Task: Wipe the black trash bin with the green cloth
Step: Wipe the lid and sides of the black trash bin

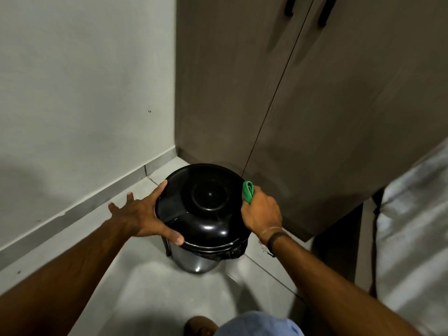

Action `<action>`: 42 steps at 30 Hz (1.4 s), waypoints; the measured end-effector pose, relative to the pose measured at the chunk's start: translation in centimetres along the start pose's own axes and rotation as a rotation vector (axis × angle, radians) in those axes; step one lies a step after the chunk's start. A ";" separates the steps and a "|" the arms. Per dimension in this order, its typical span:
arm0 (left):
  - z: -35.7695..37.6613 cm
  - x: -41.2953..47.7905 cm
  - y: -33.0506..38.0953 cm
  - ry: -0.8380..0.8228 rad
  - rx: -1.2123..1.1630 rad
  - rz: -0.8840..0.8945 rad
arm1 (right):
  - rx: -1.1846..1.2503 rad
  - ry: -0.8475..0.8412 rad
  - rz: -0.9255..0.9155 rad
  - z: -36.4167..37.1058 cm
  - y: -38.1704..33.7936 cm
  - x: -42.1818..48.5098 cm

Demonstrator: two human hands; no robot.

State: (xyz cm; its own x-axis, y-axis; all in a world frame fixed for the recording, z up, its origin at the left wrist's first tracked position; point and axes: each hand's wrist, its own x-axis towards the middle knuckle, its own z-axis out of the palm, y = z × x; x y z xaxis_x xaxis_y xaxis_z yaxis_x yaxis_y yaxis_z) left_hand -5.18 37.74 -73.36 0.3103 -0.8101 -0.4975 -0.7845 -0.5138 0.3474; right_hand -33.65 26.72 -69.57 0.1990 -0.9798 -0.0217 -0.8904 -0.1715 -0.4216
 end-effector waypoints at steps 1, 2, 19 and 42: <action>0.1 -0.1 0.0 0.004 -0.004 0.000 | -0.012 -0.004 0.020 -0.2 -0.1 -0.8; 0.1 -0.3 0.1 0.003 -0.008 0.000 | -0.025 -0.006 0.033 -0.4 -0.1 -1.7; 0.7 -0.3 -0.1 0.027 0.004 -0.033 | -0.018 -0.149 -0.085 1.5 -6.6 -13.7; -2.2 -0.8 -0.6 -0.251 0.053 0.238 | 0.013 -0.277 -0.302 4.4 -13.4 -12.5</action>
State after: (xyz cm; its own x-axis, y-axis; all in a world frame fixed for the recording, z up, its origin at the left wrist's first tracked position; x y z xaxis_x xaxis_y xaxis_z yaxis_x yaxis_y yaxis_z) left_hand -3.82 38.07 -71.37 -0.0213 -0.8074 -0.5897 -0.8477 -0.2981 0.4388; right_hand -22.38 41.77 -67.62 0.5550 -0.8204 -0.1377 -0.7702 -0.4442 -0.4576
